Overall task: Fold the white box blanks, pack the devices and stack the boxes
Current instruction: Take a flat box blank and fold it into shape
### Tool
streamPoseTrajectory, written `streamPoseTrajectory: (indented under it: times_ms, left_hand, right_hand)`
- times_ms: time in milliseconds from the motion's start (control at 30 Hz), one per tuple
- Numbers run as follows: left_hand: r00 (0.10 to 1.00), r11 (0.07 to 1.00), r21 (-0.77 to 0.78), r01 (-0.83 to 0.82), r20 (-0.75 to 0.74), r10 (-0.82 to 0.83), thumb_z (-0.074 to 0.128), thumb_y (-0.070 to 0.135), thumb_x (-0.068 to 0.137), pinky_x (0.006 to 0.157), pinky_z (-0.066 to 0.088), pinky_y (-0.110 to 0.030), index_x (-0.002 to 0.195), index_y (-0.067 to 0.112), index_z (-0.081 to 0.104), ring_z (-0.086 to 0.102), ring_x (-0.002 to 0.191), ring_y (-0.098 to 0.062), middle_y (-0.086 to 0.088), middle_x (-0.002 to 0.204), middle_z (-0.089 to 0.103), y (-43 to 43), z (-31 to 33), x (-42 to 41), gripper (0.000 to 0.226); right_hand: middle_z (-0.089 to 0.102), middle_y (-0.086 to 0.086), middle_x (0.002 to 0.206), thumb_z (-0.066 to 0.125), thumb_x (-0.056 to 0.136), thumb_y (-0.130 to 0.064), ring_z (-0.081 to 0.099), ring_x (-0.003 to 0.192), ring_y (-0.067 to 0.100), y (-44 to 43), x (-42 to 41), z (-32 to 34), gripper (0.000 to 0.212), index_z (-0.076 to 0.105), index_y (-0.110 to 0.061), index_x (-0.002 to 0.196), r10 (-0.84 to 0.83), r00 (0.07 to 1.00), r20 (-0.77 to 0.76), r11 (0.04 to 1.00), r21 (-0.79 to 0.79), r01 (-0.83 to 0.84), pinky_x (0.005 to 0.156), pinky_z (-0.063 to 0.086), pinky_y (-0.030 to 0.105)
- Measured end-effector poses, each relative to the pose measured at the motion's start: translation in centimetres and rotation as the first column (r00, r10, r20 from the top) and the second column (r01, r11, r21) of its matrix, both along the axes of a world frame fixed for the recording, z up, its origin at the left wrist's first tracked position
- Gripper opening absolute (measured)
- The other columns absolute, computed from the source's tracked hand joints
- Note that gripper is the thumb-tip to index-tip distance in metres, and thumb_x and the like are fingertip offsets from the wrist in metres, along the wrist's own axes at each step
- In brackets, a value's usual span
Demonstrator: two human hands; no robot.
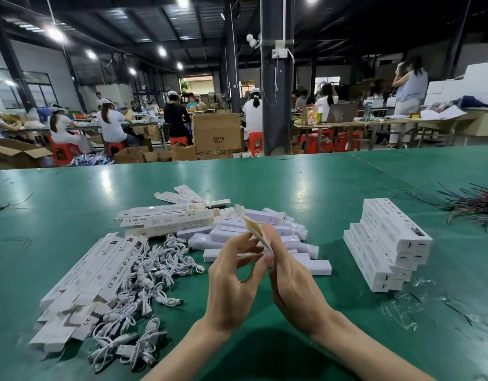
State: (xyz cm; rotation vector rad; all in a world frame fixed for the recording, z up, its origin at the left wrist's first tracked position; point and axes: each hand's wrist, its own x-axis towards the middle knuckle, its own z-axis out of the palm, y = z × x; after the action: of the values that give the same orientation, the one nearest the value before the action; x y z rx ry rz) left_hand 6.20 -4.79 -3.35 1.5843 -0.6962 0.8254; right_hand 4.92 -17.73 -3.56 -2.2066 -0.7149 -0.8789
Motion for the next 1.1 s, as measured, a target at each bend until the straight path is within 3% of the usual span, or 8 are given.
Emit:
streamPoseTrajectory:
  times_ms: [233,333,433,533,633,733,933,1100]
  left_hand:
    - [0.984,0.989,-0.075,0.127,-0.114,-0.135,0.059,0.019,0.092,0.082,0.052,-0.017,0.117,0.023,0.054,0.062,0.106,-0.007,0.01,0.111,0.061,-0.6,0.9,-0.7,0.026]
    - [0.964,0.978,-0.115,0.174,-0.18,-0.193,0.055,0.019,0.094,0.075,0.05,-0.014,0.11,0.021,0.056,0.067,0.09,-0.006,0.009,0.1,0.068,-0.4,1.0,-0.6,0.016]
    - [0.958,0.976,-0.142,0.168,-0.212,-0.195,0.057,0.022,0.092,0.072,0.052,-0.021,0.101,0.033,0.058,0.068,0.082,-0.013,0.0,0.094,0.07,0.2,1.1,-0.4,0.014]
    - [0.959,0.978,-0.131,0.163,-0.212,-0.188,0.057,0.031,0.094,0.074,0.053,-0.03,0.124,0.034,0.051,0.069,0.085,-0.018,-0.003,0.096,0.07,0.5,1.1,-0.6,0.031]
    - [0.953,0.973,-0.133,0.188,-0.215,-0.213,0.054,0.038,0.092,0.086,0.054,-0.034,0.15,0.031,0.019,0.068,0.099,-0.02,0.006,0.114,0.068,0.5,1.2,-0.8,0.068]
    - [0.938,0.956,-0.154,0.249,-0.206,-0.278,0.053,0.034,0.091,0.084,0.054,-0.033,0.137,0.039,0.034,0.069,0.099,-0.022,0.006,0.12,0.065,0.6,1.4,-1.1,0.05]
    - [0.889,0.942,-0.21,0.261,-0.328,-0.319,0.052,0.018,0.091,0.082,0.056,-0.043,0.116,0.042,0.051,0.068,0.099,-0.025,0.0,0.112,0.069,0.9,1.3,-0.9,0.035]
    - [0.861,0.935,-0.181,0.304,-0.367,-0.351,0.055,0.011,0.089,0.084,0.053,-0.027,0.114,0.024,0.052,0.068,0.102,-0.023,-0.005,0.11,0.071,1.0,1.3,-0.9,0.028]
  right_hand:
    - [0.042,0.022,0.144,0.05,0.083,0.017,0.043,0.133,0.03,0.6,0.0,0.1,0.062,0.032,0.009,0.142,-0.052,0.995,0.09,0.999,-0.011,0.053,0.108,0.036,0.035]
    - [0.046,0.023,0.14,0.054,0.083,0.011,0.044,0.13,0.029,0.8,-0.1,0.0,0.067,0.026,0.002,0.143,-0.01,0.992,0.13,1.0,0.012,0.008,0.106,0.039,0.036]
    - [0.046,0.015,0.138,0.056,0.088,-0.001,0.045,0.128,0.02,0.8,-0.1,0.3,0.064,0.027,-0.007,0.144,0.025,0.993,0.118,0.997,0.072,-0.034,0.107,0.037,0.024]
    - [0.044,0.0,0.138,0.055,0.093,-0.015,0.045,0.125,0.006,0.6,-0.3,0.8,0.061,0.028,-0.02,0.148,0.177,0.984,-0.015,0.971,0.168,-0.172,0.102,0.039,0.018]
    - [0.054,-0.001,0.131,0.052,0.094,-0.038,0.058,0.113,0.02,0.6,-0.9,1.7,0.052,0.035,-0.04,0.143,0.44,0.864,-0.243,0.828,0.482,-0.285,0.084,0.056,0.04]
    - [0.062,0.005,0.111,0.059,0.089,-0.045,0.065,0.098,0.027,0.4,-1.1,2.5,0.047,0.044,-0.044,0.134,0.565,0.749,-0.347,0.722,0.647,-0.245,0.066,0.059,0.043]
    - [0.058,0.008,0.105,0.056,0.091,-0.038,0.065,0.096,0.025,0.0,-0.8,2.4,0.043,0.047,-0.045,0.132,0.599,0.684,-0.417,0.704,0.682,-0.201,0.063,0.056,0.041]
    - [0.058,0.006,0.104,0.061,0.089,-0.032,0.063,0.097,0.021,-0.5,-0.4,2.2,0.041,0.05,-0.042,0.127,0.631,0.641,-0.437,0.679,0.71,-0.184,0.06,0.057,0.045]
